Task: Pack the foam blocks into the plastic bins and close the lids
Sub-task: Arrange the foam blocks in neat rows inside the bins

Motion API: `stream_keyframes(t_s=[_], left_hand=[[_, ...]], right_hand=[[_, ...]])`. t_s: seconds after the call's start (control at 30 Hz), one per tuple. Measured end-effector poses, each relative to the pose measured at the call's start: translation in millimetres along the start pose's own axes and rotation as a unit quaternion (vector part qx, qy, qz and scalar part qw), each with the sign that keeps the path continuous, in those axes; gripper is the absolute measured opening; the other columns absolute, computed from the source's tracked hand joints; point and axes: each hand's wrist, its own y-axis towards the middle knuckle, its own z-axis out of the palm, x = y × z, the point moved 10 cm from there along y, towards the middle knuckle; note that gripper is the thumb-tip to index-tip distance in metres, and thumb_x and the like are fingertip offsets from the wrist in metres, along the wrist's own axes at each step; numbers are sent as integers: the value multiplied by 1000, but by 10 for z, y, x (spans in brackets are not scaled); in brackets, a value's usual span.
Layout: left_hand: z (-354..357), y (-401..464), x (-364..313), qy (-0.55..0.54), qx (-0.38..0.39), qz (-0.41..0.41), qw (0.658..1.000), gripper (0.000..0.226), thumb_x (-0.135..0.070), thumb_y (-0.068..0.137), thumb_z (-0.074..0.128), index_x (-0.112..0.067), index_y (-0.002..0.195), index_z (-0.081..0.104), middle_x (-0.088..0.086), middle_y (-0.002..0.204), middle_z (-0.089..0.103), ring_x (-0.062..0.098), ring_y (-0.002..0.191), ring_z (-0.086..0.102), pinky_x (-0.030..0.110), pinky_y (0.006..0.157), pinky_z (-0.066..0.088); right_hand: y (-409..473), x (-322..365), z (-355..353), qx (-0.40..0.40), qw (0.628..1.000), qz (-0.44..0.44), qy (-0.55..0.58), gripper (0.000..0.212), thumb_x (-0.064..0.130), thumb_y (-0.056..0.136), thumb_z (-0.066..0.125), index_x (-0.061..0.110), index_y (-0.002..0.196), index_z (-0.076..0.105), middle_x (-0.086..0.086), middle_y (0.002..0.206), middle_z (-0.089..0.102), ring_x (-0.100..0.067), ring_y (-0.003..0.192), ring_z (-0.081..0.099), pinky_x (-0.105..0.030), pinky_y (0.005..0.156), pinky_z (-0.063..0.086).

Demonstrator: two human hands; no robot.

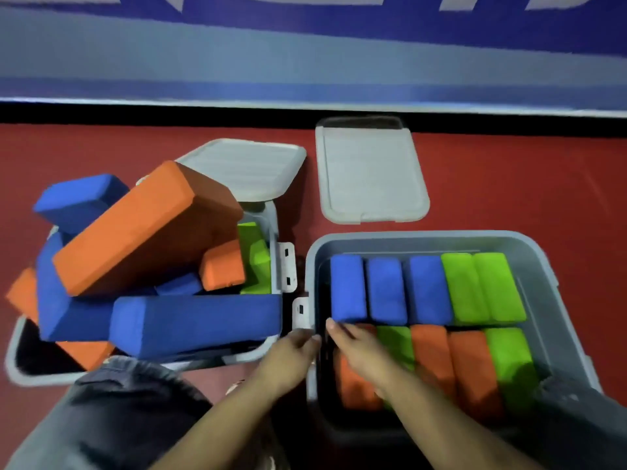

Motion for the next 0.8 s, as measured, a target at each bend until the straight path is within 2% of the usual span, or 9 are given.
stream_keyframes(t_s=[0.07,0.13,0.23,0.3,0.4,0.5,0.6,0.7,0.8], left_hand=[[45,-93,98,14,25,17,999,31,-44,94,49,-30,120,59,-11,117,65,5,108,59,15,88,41],[-32,-169,313,31,33,10,999,55,-57,82,48,-30,129,55,-10,128,61,5,117,57,22,103,41],[-257,-238,523,32,11,18,999,74,-66,70,50,-25,132,53,-6,132,58,12,124,54,28,108,39],[-446,-350,468,68,-13,38,997,55,-49,86,54,-22,133,52,-7,133,56,12,125,52,14,102,33],[-608,-585,646,106,-54,62,991,43,-29,96,52,-16,136,48,-2,137,53,13,126,50,9,85,29],[-563,-911,782,165,-27,99,981,49,-34,97,49,-22,143,37,-5,141,47,9,130,43,9,94,27],[-667,-1118,798,163,-35,133,977,51,-31,97,50,-22,144,32,-2,144,42,6,131,39,9,98,24],[-770,-1013,933,159,-18,103,982,57,-32,97,50,-8,145,31,5,151,35,13,136,37,14,104,24],[-865,-907,799,165,-24,110,980,58,-32,95,54,-11,145,34,1,150,36,18,137,37,19,105,27]], right_hand=[[-7,53,132,16,1000,3,10,28,47,94,47,27,100,65,7,100,65,-9,101,60,-23,88,44],[-35,116,263,48,998,32,35,26,50,94,44,30,96,61,3,107,64,-13,105,59,-29,96,46],[-56,206,416,85,989,55,104,36,48,97,37,25,118,55,-3,118,59,-16,110,55,-30,96,42],[-81,221,453,61,987,27,146,42,47,99,34,21,125,52,-7,127,56,-18,114,52,-33,100,39],[-388,-95,692,25,977,46,205,51,52,97,31,16,129,50,-13,131,57,-25,122,54,-39,105,39],[-1010,-448,1001,70,967,116,217,59,63,88,34,16,116,54,-8,95,68,-21,94,65,-33,82,50],[-1207,-461,854,61,977,102,175,69,53,97,28,-1,139,40,-5,83,55,-18,78,54,-25,61,44],[-1273,-272,667,15,984,91,150,58,54,98,25,11,131,47,-6,114,59,-18,97,55,-33,83,45],[-1192,-143,777,35,986,70,148,55,55,97,28,17,132,47,-7,129,54,-22,116,52,-36,96,41]])
